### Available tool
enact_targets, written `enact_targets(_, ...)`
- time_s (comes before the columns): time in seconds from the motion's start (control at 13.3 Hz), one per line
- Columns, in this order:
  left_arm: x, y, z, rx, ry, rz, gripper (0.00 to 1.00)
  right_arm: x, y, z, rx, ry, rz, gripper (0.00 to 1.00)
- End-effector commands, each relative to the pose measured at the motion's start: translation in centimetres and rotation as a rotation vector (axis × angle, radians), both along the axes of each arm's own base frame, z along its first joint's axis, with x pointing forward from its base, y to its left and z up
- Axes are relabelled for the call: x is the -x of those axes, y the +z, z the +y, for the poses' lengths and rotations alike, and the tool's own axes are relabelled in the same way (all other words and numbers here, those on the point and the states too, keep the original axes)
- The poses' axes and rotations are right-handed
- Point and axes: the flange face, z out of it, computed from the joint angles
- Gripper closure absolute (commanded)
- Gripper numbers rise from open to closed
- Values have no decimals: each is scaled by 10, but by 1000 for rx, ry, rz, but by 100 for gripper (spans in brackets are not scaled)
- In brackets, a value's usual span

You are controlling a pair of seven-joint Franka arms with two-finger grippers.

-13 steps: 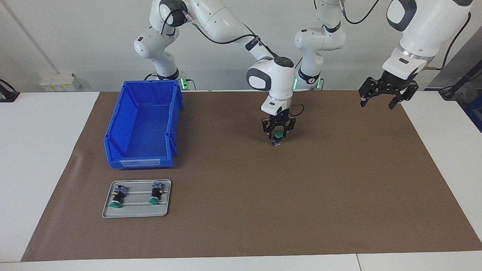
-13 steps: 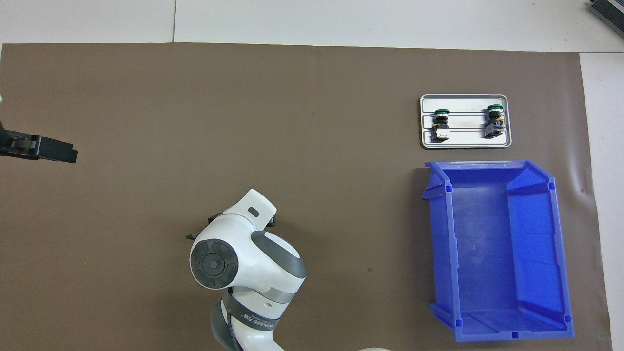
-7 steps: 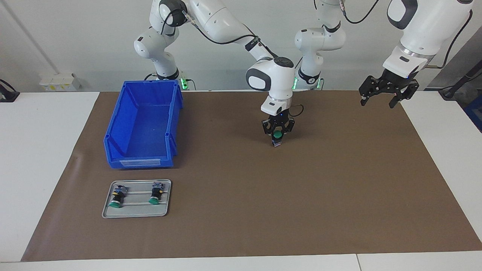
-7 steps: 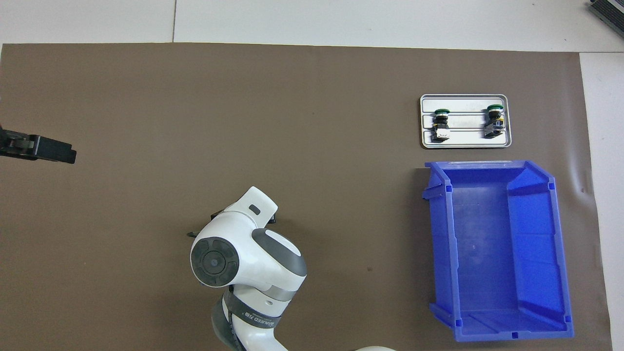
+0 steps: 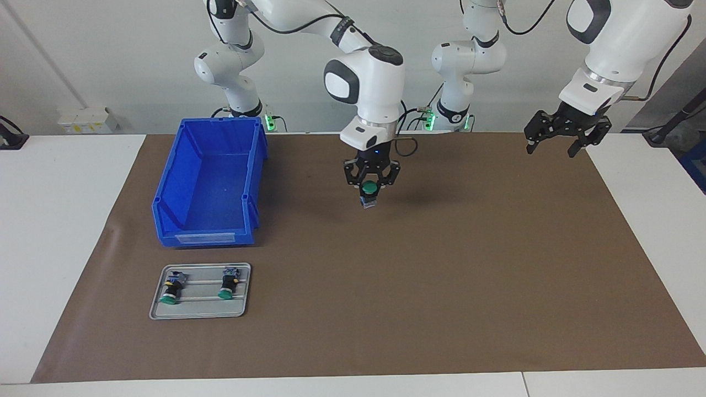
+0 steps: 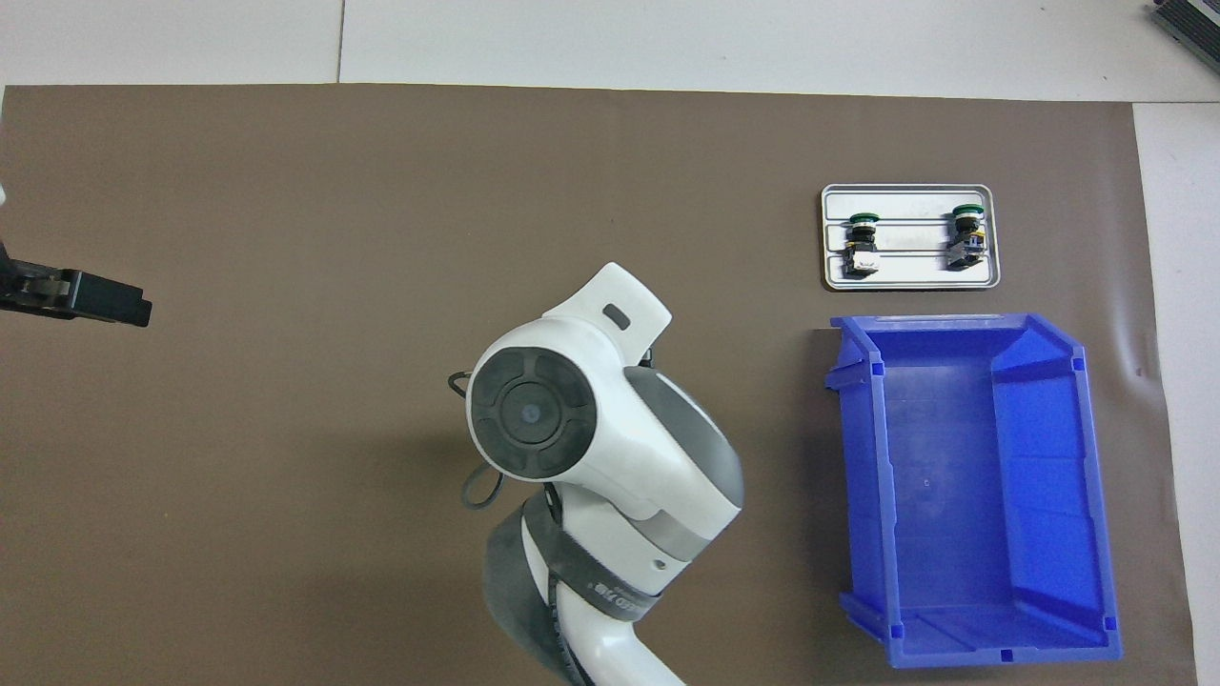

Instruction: Place and press button with both arms

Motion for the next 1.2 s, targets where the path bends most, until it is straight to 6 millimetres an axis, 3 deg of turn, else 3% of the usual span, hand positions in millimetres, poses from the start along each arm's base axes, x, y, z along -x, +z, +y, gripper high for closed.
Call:
enact_targets(0.0, 1, 3, -3, -19, -4, -9, 0, -6, 33, -94, 18, 36, 1, 100)
enact_targets(0.23, 5, -1, 5, -20, 18, 13, 0, -8, 48, -202, 49, 94, 39, 100)
enact_targets(0.38, 5, -1, 9, -20, 24, 13, 0, -9, 36, -259, 77, 128, 99, 100)
enact_targets(0.6, 5, -1, 10, -20, 26, 13, 0, 4, 1, -324, 83, 165, 116, 100)
enact_targets(0.83, 5, -1, 10, -20, 27, 13, 0, 35, -54, -372, 68, 179, 67, 100)
enact_targets(1.13, 5, -1, 10, -20, 26, 13, 0, 49, -96, -394, 43, 143, 52, 100)
